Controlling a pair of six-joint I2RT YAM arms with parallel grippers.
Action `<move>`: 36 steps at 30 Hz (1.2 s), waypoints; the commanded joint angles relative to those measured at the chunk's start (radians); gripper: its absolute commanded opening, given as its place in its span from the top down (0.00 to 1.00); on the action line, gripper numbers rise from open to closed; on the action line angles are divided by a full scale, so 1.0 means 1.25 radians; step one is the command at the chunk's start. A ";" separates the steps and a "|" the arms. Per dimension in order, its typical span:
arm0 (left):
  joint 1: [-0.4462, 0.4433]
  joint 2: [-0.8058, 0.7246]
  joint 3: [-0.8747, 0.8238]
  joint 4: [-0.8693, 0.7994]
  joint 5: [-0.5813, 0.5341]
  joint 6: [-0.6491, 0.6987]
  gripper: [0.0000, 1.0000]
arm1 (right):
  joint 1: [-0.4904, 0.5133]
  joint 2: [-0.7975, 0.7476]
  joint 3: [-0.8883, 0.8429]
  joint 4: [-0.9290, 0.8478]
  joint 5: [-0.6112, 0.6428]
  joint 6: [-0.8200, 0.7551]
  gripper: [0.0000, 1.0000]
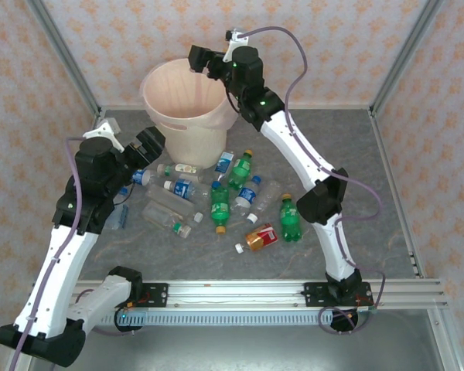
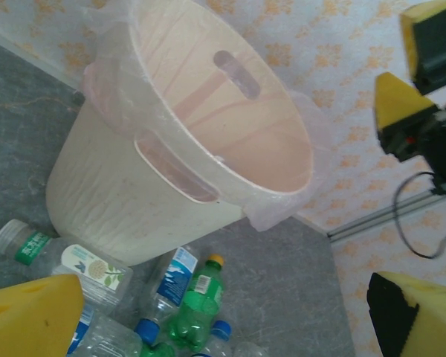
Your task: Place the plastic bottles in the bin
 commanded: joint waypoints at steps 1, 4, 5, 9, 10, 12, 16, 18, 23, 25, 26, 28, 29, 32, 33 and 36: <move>-0.005 0.010 -0.006 -0.032 -0.041 -0.010 0.01 | 0.004 -0.109 -0.007 -0.050 -0.006 -0.003 0.00; -0.006 0.020 -0.015 -0.048 -0.068 -0.024 0.01 | 0.004 -0.165 -0.067 -0.087 -0.006 0.003 0.00; -0.003 0.026 -0.015 -0.064 -0.086 -0.031 0.01 | 0.004 -0.182 -0.090 -0.098 -0.006 0.008 0.00; 0.018 0.057 -0.034 -0.094 -0.097 -0.032 0.01 | 0.004 -0.291 -0.243 -0.113 -0.005 0.024 0.00; 0.025 0.059 -0.044 -0.091 -0.091 -0.035 0.01 | 0.004 -0.324 -0.299 -0.105 -0.008 0.026 0.00; 0.038 0.058 -0.069 -0.080 -0.082 -0.040 0.01 | 0.004 -0.391 -0.403 -0.082 -0.012 0.032 0.00; 0.085 0.055 -0.124 -0.079 -0.076 -0.054 0.01 | 0.005 -0.526 -0.612 -0.019 0.000 0.046 0.00; 0.126 0.059 -0.140 -0.089 -0.064 -0.042 0.01 | 0.005 -0.577 -0.687 -0.006 0.004 0.052 0.00; 0.202 0.091 -0.150 -0.106 -0.092 0.024 0.01 | 0.005 -0.687 -0.831 0.006 0.006 0.064 0.00; 0.220 0.109 -0.151 -0.102 -0.128 0.050 0.01 | 0.005 -0.720 -0.873 0.007 0.007 0.071 0.00; 0.228 0.117 -0.154 -0.098 -0.139 0.060 0.01 | 0.005 -0.731 -0.890 0.007 0.008 0.075 0.00; 0.255 0.133 -0.169 -0.074 -0.147 0.076 0.01 | 0.004 -0.758 -0.924 0.008 0.006 0.087 0.00; 0.269 0.142 -0.179 -0.062 -0.147 0.079 0.01 | 0.004 -0.768 -0.937 0.008 0.004 0.091 0.00; 0.326 0.172 -0.211 -0.032 -0.148 0.070 0.01 | 0.005 -0.801 -0.978 0.005 -0.004 0.102 0.00; 0.344 0.182 -0.225 -0.018 -0.144 0.067 0.01 | 0.005 -0.810 -0.988 0.002 -0.001 0.106 0.00; 0.396 0.208 -0.262 0.023 -0.123 0.064 0.01 | 0.005 -0.828 -1.006 -0.013 0.010 0.107 0.00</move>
